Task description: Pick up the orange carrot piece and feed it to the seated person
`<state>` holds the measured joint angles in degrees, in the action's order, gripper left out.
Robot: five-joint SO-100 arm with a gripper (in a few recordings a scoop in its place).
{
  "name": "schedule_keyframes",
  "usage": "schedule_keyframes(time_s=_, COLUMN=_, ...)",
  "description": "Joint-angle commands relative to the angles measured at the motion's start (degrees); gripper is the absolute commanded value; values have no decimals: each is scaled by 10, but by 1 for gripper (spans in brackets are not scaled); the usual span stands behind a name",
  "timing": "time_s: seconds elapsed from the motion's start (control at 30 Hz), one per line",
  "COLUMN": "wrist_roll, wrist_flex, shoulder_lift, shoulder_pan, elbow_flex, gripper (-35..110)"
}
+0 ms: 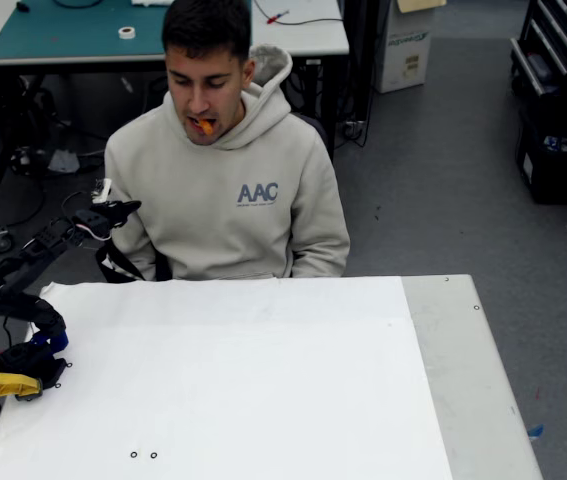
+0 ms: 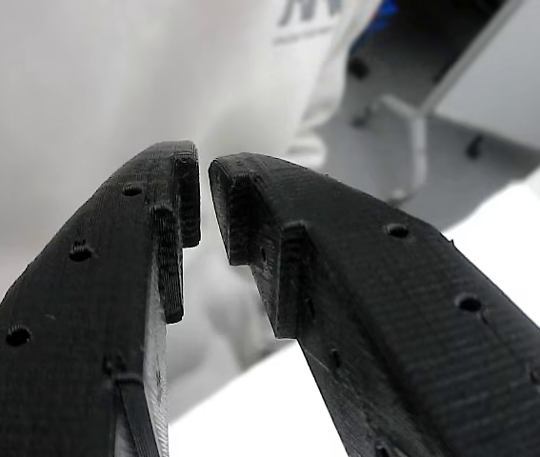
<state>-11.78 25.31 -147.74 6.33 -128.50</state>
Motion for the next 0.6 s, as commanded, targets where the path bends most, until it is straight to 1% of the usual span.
schedule_keyframes(time_s=0.0, wrist_roll=62, wrist_flex=-2, shoulder_lift=-154, shoulder_pan=8, elbow_flex=-62, gripper=-2)
schedule_keyframes(time_s=0.27, wrist_roll=181, wrist_flex=-1, shoulder_lift=-399, shoulder_pan=8, elbow_flex=-243, gripper=-2)
schedule_keyframes(time_s=0.37, wrist_roll=200, wrist_flex=-1, shoulder_lift=-405, shoulder_pan=7, elbow_flex=-277, gripper=-2)
schedule_keyframes(time_s=0.57, wrist_roll=208, wrist_flex=0, shoulder_lift=-402, shoulder_pan=7, elbow_flex=-320, gripper=-2)
